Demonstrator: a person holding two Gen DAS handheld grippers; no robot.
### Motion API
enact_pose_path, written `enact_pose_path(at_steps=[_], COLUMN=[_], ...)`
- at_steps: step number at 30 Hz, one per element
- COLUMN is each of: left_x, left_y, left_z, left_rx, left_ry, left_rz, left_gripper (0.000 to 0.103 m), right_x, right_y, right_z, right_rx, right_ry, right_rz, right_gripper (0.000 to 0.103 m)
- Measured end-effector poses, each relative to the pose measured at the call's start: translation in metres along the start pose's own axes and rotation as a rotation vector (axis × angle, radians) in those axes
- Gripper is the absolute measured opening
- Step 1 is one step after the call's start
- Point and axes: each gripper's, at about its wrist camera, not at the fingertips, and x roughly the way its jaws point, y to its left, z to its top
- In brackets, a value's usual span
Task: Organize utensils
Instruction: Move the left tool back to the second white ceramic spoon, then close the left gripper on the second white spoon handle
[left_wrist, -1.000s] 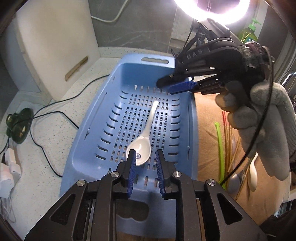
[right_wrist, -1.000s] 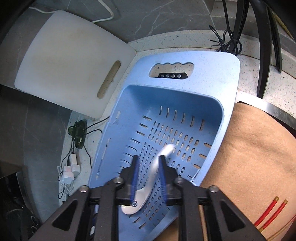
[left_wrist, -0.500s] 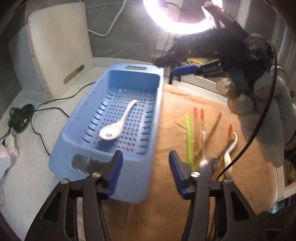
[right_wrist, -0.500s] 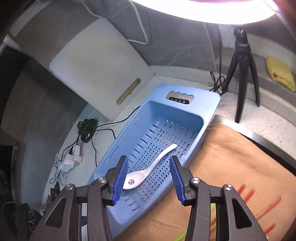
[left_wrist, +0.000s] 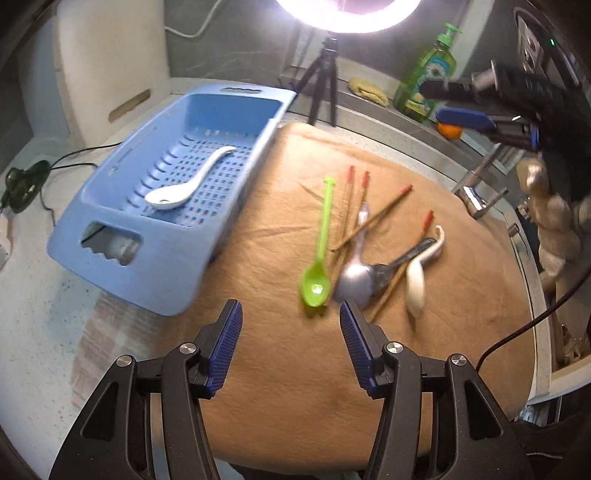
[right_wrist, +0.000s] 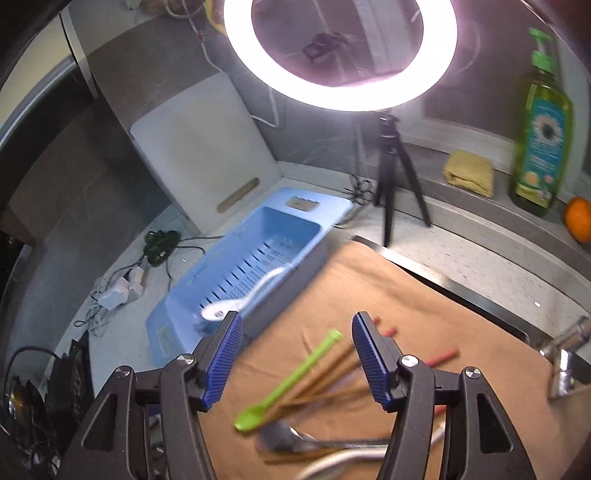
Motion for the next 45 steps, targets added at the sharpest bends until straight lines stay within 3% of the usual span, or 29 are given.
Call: enact_pose_path(at_steps=[5,15,20,26,28,36,39,45], left_x=[0.006,0.036,0.053,0.064,0.068,0.076,0.079,0.078], left_y=[-0.034,-0.088,-0.093,-0.095,-0.098,-0.103,-0.106,-0.109], left_z=[-0.002,-0.003,0.001,-0.001,0.001,0.003,0.004,0.006], left_rx=[0.099,0.259,0.275,0.289,0.292,0.306,0.323,0.340], left_ry=[0.013,0.077,0.105,0.129,0.132,0.133,0.136,0.128], left_rz=[-0.010,-0.073,-0.075,-0.083,-0.086,-0.090,-0.082,-0.086], left_gripper=[0.054,0.054,0.054,0.054,0.048,0.044,0.029,0.014], right_x=[-0.011,-0.002,0.017,0.033,0.036,0.044,0.046,0.047], right_y=[-0.037,-0.105,-0.131,-0.143,-0.144,-0.143,-0.144,-0.145], right_z=[-0.039,-0.107,-0.123,-0.128,-0.129,-0.125,-0.125,-0.125], right_rx=[0.103,0.447,0.598,0.679,0.690,0.710,0.716,0.730], right_ry=[0.054,0.147,0.166,0.184,0.188,0.201,0.201,0.196], right_rz=[-0.052,0.055,0.098,0.115,0.119,0.127,0.124,0.131], right_gripper=[0.058,0.057,0.035,0.029,0.027,0.022,0.018,0.015])
